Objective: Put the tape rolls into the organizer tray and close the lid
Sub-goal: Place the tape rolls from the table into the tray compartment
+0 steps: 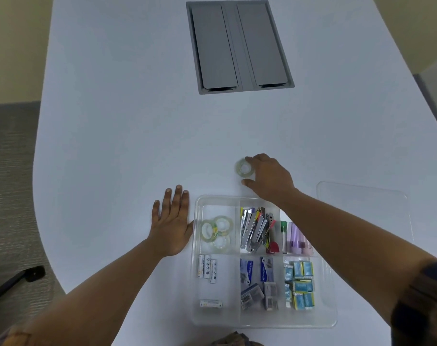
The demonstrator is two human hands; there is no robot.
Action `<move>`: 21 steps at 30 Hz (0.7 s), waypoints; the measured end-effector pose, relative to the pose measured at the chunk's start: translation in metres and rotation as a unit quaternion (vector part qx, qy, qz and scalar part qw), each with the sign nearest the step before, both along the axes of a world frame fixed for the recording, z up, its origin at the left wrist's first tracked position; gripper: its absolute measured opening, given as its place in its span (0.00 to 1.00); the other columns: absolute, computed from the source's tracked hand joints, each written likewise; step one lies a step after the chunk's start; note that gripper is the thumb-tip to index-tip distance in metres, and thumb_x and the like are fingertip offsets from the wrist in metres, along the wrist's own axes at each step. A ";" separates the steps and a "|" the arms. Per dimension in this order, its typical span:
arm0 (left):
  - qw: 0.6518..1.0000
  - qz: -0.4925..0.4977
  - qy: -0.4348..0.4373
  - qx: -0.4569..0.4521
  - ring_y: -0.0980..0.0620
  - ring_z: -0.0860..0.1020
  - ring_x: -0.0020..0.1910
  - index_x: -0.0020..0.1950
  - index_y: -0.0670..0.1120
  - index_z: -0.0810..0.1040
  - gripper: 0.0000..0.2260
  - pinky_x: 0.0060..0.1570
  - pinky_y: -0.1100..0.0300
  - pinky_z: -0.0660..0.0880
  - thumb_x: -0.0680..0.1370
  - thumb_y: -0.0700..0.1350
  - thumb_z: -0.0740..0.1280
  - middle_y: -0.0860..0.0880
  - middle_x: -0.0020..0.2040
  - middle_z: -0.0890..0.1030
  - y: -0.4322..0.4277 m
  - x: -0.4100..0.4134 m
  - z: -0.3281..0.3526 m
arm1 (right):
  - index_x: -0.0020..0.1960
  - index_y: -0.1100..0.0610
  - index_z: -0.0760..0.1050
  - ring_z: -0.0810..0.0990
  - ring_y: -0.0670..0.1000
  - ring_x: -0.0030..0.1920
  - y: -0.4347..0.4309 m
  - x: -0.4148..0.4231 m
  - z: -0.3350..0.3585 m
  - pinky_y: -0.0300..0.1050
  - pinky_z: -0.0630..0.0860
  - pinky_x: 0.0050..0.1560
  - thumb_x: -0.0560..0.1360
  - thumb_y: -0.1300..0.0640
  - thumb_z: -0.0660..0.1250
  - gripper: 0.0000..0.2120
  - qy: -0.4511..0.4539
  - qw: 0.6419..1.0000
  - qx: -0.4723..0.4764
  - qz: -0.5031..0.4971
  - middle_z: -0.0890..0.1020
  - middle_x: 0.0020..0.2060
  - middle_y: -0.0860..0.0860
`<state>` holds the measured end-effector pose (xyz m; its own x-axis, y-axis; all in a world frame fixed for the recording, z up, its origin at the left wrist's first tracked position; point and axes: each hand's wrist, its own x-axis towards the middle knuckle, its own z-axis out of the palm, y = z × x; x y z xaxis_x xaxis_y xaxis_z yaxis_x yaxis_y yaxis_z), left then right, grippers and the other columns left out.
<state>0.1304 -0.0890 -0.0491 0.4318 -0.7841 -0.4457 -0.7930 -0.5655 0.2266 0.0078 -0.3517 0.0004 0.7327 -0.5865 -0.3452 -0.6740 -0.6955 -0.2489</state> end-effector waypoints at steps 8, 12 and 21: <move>1.000 -0.003 0.010 0.000 0.50 0.24 0.70 0.71 0.48 0.27 0.36 0.71 0.45 0.33 0.69 0.67 0.28 0.50 0.73 0.27 -0.001 0.001 0.001 | 0.66 0.53 0.71 0.75 0.57 0.60 -0.002 0.005 -0.007 0.51 0.77 0.52 0.71 0.52 0.73 0.25 -0.027 1.000 -0.011 -0.005 0.76 0.62 0.51; 1.000 -0.001 0.010 0.003 0.50 0.24 0.70 0.72 0.48 0.27 0.36 0.71 0.45 0.33 0.69 0.63 0.33 0.51 0.73 0.26 -0.001 0.001 0.000 | 0.59 0.56 0.72 0.76 0.55 0.56 -0.002 0.007 0.001 0.49 0.76 0.48 0.67 0.49 0.74 0.24 -0.019 0.999 -0.006 -0.036 0.76 0.54 0.52; 1.000 -0.003 -0.007 -0.013 0.50 0.27 0.71 0.76 0.48 0.33 0.33 0.71 0.44 0.34 0.78 0.60 0.44 0.49 0.75 0.30 0.000 0.001 -0.007 | 0.59 0.53 0.72 0.76 0.49 0.48 0.084 -0.022 0.049 0.45 0.74 0.44 0.67 0.45 0.74 0.25 -0.215 0.973 0.044 -0.070 0.77 0.54 0.49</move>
<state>0.1310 -0.0885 -0.0559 0.4338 -0.7977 -0.4189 -0.7991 -0.5554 0.2300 -0.0142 -0.2672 0.0492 0.7356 -0.6729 -0.0780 -0.5809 -0.5674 -0.5836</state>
